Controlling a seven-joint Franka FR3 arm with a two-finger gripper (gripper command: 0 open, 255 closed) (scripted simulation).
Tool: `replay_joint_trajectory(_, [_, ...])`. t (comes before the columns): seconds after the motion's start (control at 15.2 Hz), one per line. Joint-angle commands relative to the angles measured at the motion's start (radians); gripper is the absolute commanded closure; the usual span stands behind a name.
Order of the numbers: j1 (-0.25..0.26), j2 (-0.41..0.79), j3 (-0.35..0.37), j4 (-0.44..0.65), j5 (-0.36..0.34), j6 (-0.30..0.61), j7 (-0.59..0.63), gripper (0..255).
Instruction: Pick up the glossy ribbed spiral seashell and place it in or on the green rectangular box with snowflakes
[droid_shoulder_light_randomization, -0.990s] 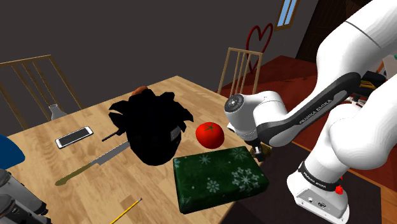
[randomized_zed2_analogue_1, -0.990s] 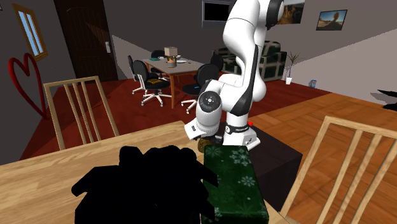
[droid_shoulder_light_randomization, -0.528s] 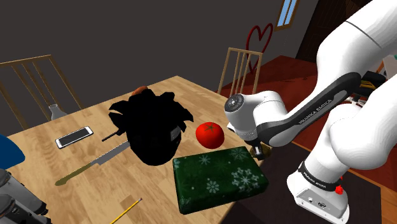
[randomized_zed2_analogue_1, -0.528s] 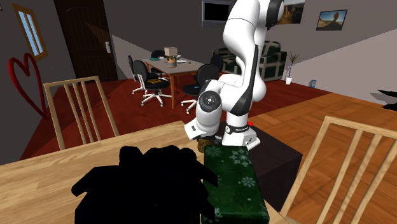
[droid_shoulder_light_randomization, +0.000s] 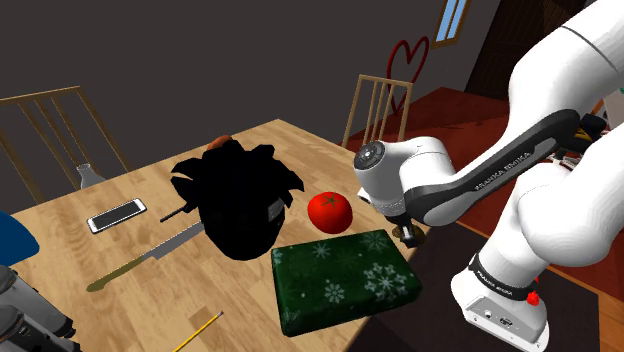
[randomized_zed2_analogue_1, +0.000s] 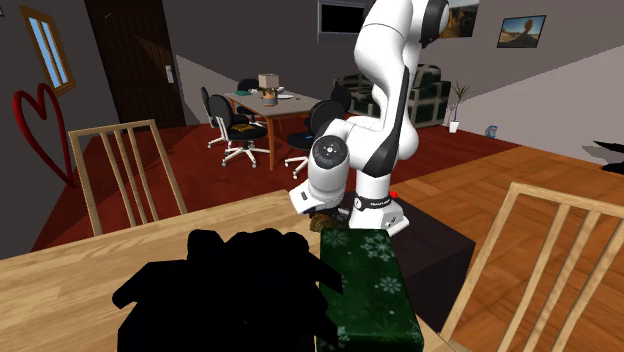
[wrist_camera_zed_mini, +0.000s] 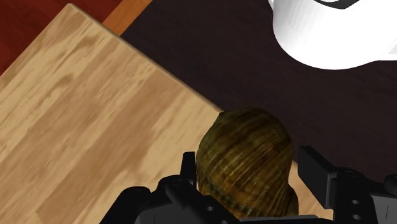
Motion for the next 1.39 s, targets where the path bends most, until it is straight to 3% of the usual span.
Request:
replay_joint_trajectory(0.0, [0.006,-0.034,-0.004,0.005,0.012,-0.037,-0.017,255])
replay_joint_trajectory(1.32, [0.037,-0.27,-0.035,0.13,0.055,-0.377,-0.141,255])
